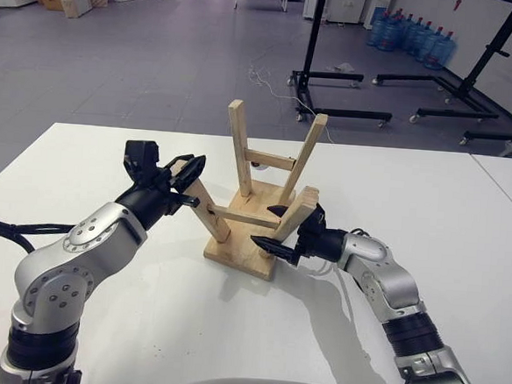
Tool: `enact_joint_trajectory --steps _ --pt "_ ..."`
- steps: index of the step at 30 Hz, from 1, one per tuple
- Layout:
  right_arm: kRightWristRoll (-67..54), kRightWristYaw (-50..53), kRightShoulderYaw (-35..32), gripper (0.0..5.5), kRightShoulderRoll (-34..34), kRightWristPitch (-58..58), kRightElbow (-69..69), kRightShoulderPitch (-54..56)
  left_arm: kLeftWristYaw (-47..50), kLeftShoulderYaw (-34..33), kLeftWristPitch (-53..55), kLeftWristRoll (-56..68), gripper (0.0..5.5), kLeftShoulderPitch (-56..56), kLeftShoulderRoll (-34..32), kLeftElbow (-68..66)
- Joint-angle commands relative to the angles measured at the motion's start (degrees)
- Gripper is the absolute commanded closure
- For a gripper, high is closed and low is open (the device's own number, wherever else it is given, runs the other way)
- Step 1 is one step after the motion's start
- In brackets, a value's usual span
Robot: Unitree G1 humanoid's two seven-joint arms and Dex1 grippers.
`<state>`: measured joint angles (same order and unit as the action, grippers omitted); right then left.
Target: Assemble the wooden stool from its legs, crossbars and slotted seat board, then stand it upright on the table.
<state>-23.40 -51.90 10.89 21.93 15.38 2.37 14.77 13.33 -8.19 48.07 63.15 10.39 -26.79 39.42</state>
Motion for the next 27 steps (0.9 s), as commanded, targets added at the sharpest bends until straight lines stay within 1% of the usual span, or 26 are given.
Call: enact_joint_trajectory --steps 1,7,8,9,11,17,19,21,27 --pt "2.51 1.51 -3.51 0.36 1.72 -2.37 4.42 1.76 -1.78 -1.01 0.31 8.48 4.41 5.49 -0.29 1.45" --pt "3.62 1.74 -6.02 0.36 2.4 -6.34 9.69 0.37 -1.66 -2.79 -0.08 14.82 4.41 8.61 -1.94 2.22" --pt "3.67 1.81 -6.24 0.32 2.3 -6.59 9.87 0.13 -1.23 -2.99 0.13 15.66 4.02 8.91 -2.45 2.04" --pt "3.61 1.86 -6.43 0.32 2.11 -6.71 9.76 -0.17 -0.8 -2.94 0.54 16.44 3.84 9.21 -3.1 1.78" --pt "3.59 1.89 -6.59 0.32 1.56 -6.72 9.11 -0.71 0.19 -2.63 1.14 18.04 3.54 9.61 -4.42 1.4" --pt "2.76 2.47 -6.96 0.32 0.02 -5.66 6.65 -1.37 2.52 -1.63 1.31 20.39 2.87 10.58 -7.69 -0.01" --pt "3.01 2.92 -7.64 0.32 0.12 -5.72 7.07 -1.2 2.37 -1.87 0.71 20.86 2.53 10.41 -8.17 -0.25" --pt "4.42 4.24 -8.48 0.32 0.61 -6.86 8.64 -0.65 1.79 -2.17 -0.32 20.88 2.49 10.4 -8.13 -0.16" --pt "10.71 13.53 -11.58 0.32 1.25 -11.58 14.17 -0.18 -0.98 -3.65 -4.28 19.37 2.49 9.8 -7.89 0.6"
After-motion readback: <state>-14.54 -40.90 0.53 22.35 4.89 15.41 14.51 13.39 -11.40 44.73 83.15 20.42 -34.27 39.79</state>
